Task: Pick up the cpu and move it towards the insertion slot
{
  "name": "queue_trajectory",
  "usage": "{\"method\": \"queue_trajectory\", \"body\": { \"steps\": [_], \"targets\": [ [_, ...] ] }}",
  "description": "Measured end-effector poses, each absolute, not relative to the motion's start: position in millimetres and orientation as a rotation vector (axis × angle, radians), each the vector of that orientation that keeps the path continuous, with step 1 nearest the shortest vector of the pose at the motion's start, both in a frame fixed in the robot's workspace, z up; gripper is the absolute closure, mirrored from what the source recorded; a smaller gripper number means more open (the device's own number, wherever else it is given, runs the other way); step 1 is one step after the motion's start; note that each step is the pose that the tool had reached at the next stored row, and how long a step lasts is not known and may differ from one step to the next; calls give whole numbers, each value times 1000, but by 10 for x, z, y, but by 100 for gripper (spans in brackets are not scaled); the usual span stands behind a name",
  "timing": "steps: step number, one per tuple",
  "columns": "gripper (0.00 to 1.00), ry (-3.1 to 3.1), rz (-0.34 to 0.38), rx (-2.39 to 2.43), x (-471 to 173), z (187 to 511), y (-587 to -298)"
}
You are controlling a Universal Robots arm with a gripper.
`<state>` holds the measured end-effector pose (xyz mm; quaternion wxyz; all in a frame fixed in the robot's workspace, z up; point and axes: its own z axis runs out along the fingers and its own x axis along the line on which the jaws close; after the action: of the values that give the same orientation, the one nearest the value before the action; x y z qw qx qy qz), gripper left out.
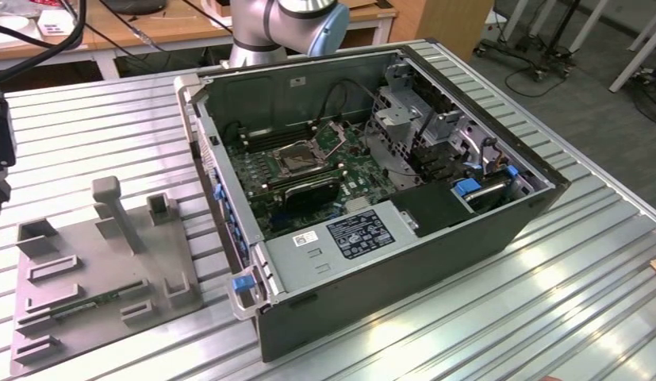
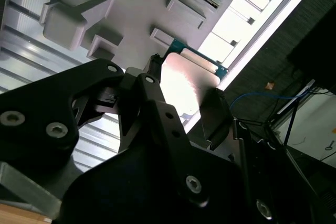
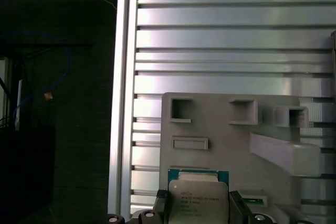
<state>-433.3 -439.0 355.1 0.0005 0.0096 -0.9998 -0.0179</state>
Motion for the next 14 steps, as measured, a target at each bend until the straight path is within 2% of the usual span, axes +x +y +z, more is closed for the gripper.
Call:
{"method": "queue_trajectory", "body": {
  "steps": [14],
  "targets": [
    [46, -3140, -57, 30, -4235, 3551, -4390]
  ]
}}
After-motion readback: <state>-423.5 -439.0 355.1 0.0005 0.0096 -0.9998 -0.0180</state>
